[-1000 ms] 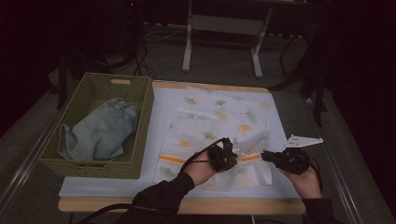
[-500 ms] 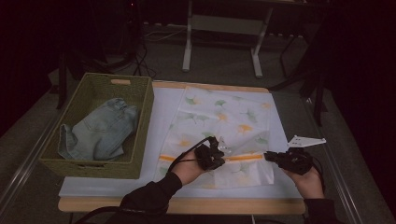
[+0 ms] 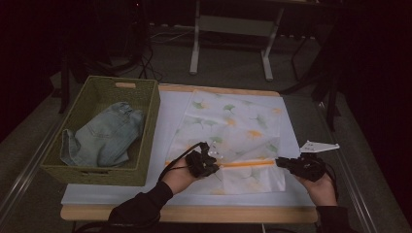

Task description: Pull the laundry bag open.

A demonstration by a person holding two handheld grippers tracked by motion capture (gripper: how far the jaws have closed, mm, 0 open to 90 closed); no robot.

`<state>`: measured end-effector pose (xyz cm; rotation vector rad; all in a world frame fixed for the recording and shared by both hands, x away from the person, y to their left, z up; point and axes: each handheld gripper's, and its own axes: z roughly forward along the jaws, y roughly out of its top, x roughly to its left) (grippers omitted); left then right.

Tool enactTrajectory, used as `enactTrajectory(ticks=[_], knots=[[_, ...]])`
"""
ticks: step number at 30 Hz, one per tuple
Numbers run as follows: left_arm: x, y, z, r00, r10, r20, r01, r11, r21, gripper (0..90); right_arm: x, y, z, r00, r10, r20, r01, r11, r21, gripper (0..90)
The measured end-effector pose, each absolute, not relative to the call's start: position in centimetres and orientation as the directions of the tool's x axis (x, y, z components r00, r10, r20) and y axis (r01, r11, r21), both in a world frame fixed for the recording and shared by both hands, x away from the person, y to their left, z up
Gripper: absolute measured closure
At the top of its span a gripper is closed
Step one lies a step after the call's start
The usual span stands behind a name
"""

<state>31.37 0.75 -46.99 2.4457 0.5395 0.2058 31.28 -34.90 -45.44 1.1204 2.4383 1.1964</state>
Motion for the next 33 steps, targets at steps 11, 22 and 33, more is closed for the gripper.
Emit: enactTrajectory(ticks=[11, 22, 33], knots=[[30.9, 4.2, -47.4, 0.88, 0.475, 0.018, 0.374, -0.715, 0.591, 90.0, 31.4, -35.5, -45.6, -0.674, 0.727, 0.129, 0.55, 0.378, 0.745, 84.8], [30.1, 6.5, -47.4, 0.866, 0.499, 0.019, 0.395, -0.708, 0.585, 90.0, 31.4, -35.9, -45.4, -0.659, 0.742, 0.127, 0.557, 0.367, 0.745, 84.8], [29.3, 9.5, -47.8, 0.835, 0.548, 0.037, 0.436, -0.702, 0.563, 90.0, 32.0, -37.0, -45.4, -0.633, 0.764, 0.125, 0.568, 0.349, 0.745, 84.8]])
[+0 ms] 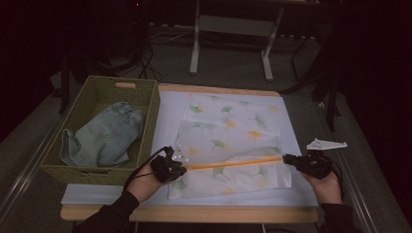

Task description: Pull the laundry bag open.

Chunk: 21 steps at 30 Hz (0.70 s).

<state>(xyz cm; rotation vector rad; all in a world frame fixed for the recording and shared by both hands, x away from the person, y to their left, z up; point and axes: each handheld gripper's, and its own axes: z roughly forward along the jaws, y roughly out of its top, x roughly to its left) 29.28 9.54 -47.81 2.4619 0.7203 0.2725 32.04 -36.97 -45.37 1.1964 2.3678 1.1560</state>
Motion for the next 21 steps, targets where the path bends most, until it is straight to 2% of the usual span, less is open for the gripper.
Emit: enactTrajectory(ticks=[21], knots=[[27.8, 11.5, -48.1, 0.788, 0.612, 0.073, 0.488, -0.691, 0.533, 90.0, 32.7, -37.7, -45.6, -0.609, 0.783, 0.126, 0.591, 0.342, 0.731, 84.8]])
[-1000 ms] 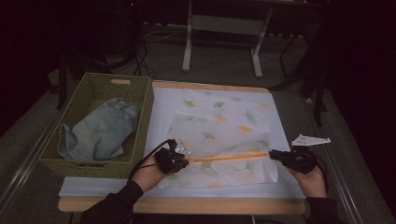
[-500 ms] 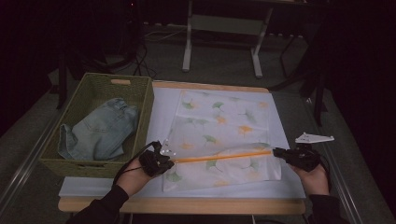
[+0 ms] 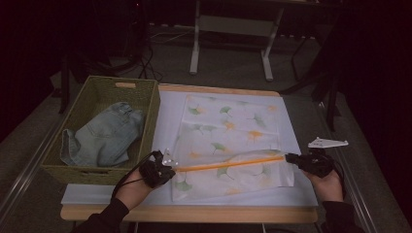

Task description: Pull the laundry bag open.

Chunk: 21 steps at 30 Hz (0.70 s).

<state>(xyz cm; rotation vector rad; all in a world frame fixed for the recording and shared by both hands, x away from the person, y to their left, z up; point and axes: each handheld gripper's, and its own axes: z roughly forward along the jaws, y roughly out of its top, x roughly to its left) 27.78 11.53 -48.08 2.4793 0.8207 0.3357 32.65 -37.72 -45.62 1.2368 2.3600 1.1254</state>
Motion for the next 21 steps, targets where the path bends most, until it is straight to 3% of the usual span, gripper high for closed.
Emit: enactTrajectory(ticks=[7, 21], knots=[[27.4, 11.6, -48.2, 0.777, 0.617, 0.124, 0.486, -0.713, 0.505, 90.0, 32.5, -38.6, -45.8, -0.592, 0.793, 0.14, 0.604, 0.323, 0.729, 84.8], [27.6, 10.9, -48.6, 0.765, 0.632, 0.122, 0.506, -0.708, 0.493, 90.0, 32.4, -39.1, -46.6, -0.579, 0.799, 0.16, 0.62, 0.304, 0.724, 82.7]])
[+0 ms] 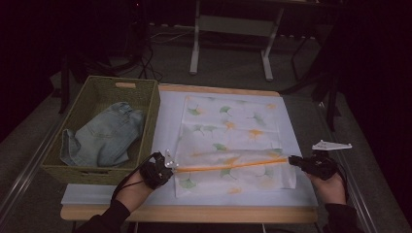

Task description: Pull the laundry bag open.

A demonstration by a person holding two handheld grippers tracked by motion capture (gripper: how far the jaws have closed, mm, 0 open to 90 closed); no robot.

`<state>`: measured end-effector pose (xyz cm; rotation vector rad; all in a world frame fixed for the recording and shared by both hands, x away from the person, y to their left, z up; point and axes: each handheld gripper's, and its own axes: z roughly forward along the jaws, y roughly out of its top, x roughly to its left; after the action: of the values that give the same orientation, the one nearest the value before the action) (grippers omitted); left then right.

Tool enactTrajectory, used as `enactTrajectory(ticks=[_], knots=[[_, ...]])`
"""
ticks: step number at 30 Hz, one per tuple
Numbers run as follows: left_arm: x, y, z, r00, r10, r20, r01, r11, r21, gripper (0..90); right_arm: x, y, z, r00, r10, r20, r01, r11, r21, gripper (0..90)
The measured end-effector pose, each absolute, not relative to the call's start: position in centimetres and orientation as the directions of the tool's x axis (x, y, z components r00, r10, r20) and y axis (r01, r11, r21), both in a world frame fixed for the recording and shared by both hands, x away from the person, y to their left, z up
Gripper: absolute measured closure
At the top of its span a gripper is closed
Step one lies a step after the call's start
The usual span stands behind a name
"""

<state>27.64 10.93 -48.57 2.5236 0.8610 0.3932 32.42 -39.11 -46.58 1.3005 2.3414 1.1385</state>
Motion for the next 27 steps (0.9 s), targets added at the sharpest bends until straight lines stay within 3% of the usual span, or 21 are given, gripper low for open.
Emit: enactTrajectory(ticks=[8, 19, 27], knots=[[27.8, 11.0, -48.1, 0.745, 0.653, 0.135, 0.518, -0.694, 0.5, 90.0, 31.7, -39.6, -44.9, -0.578, 0.799, 0.164, 0.572, 0.254, 0.78, 71.8], [27.4, 11.4, -48.6, 0.752, 0.65, 0.11, 0.533, -0.698, 0.478, 88.6, 31.2, -36.1, -44.1, -0.661, 0.74, 0.125, 0.516, 0.327, 0.792, 62.3], [26.5, 11.4, -47.8, 0.757, 0.646, 0.094, 0.518, -0.682, 0.516, 73.5, 31.1, -33.2, -45.2, -0.714, 0.689, 0.123, 0.504, 0.384, 0.774, 57.9]])
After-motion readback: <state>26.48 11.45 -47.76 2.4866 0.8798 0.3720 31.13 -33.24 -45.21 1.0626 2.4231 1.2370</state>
